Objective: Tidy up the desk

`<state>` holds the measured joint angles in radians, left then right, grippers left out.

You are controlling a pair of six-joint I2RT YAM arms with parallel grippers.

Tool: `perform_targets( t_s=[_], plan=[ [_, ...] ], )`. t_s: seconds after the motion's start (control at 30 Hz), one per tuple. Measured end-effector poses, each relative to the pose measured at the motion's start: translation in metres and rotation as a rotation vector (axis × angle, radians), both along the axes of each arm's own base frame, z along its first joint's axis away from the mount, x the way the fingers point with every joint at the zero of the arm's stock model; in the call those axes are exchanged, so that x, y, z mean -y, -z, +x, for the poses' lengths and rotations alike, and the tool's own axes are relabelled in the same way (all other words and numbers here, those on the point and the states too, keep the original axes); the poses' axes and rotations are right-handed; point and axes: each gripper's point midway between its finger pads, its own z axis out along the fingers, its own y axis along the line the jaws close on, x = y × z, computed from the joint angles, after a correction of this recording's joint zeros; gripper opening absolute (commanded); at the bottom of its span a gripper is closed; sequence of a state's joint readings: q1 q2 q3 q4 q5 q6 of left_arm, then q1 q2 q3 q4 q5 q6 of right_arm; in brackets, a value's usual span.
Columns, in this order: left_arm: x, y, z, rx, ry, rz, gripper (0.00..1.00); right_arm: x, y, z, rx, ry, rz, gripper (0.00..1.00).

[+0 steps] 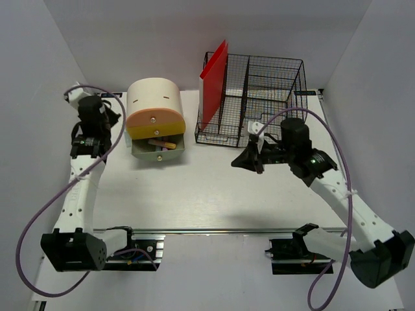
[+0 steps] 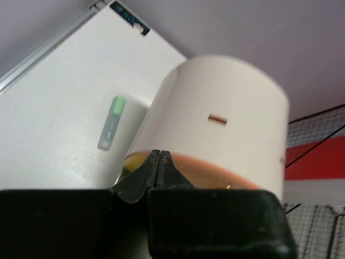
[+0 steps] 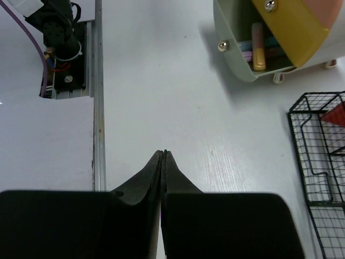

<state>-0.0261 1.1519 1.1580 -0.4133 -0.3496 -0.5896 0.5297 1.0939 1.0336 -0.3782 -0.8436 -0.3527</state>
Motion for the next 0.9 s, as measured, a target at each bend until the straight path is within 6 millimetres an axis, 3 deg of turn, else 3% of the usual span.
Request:
perform_targets(
  t_s=[0.13,0.2,0.27,0.3,0.33,0.37,0.47,0.6,0.9],
  plan=[
    [-0.02,-0.031,0.013,0.062,-0.005,-0.052,0.06,0.011,-0.014,-0.007,0.078,0.009,0.052,0.0],
    [-0.031,-0.035,0.02,0.067,-0.011,-0.079,0.06,0.014,-0.015,-0.008,0.096,0.009,0.061,0.0],
    [-0.039,-0.027,0.031,0.049,-0.005,-0.12,0.13,0.016,-0.01,-0.005,0.098,0.014,0.058,0.02],
    [-0.045,-0.019,0.038,0.031,-0.005,-0.147,0.19,0.016,-0.007,-0.005,0.092,0.016,0.054,0.09],
    [-0.052,-0.007,0.047,0.008,-0.006,-0.176,0.34,0.018,-0.004,-0.004,0.086,0.02,0.051,0.25],
    [-0.059,0.01,0.055,-0.027,-0.009,-0.204,0.44,0.018,-0.001,-0.003,0.079,0.022,0.048,0.31],
    [-0.075,0.066,0.071,-0.148,-0.018,-0.291,0.7,0.021,0.003,-0.003,0.078,0.024,0.047,0.38],
    [-0.081,0.122,0.079,-0.3,-0.006,-0.361,0.76,0.024,0.0,-0.001,0.098,0.032,0.053,0.38],
    [-0.073,0.155,0.098,-0.39,0.12,-0.366,0.77,0.029,0.0,0.004,0.09,0.043,0.058,0.39]
  ],
)
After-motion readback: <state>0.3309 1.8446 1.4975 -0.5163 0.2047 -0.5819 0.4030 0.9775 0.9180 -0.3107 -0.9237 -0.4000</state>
